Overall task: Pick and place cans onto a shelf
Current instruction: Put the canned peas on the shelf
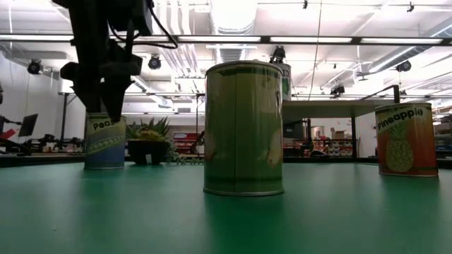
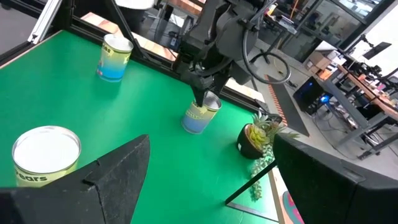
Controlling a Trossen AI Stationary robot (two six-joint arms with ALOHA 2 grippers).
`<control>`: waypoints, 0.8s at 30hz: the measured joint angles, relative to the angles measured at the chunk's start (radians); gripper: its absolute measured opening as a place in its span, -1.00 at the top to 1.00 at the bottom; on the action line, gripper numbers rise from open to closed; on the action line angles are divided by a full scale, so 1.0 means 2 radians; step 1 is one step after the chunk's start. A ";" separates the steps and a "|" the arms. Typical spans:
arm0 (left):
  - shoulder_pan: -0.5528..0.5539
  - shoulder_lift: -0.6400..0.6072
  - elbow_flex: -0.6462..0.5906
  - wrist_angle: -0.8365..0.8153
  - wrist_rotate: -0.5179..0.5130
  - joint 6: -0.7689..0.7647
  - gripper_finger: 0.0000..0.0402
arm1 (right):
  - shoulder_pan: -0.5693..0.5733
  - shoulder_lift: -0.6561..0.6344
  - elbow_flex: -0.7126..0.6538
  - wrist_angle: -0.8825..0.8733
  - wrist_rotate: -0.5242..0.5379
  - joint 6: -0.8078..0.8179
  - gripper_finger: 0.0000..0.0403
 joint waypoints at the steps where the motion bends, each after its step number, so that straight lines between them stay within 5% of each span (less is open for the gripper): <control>1: 0.000 0.000 -0.005 0.006 0.000 -0.001 -0.68 | 0.000 0.000 0.000 0.000 0.000 0.000 -0.62; 16: 0.000 0.000 -0.027 0.040 0.000 -0.002 -0.51 | 0.000 0.000 0.000 0.000 0.000 0.000 -0.62; 24: -0.005 0.000 0.033 0.010 0.005 0.010 -0.53 | 0.000 0.000 0.000 0.000 0.004 0.000 -0.62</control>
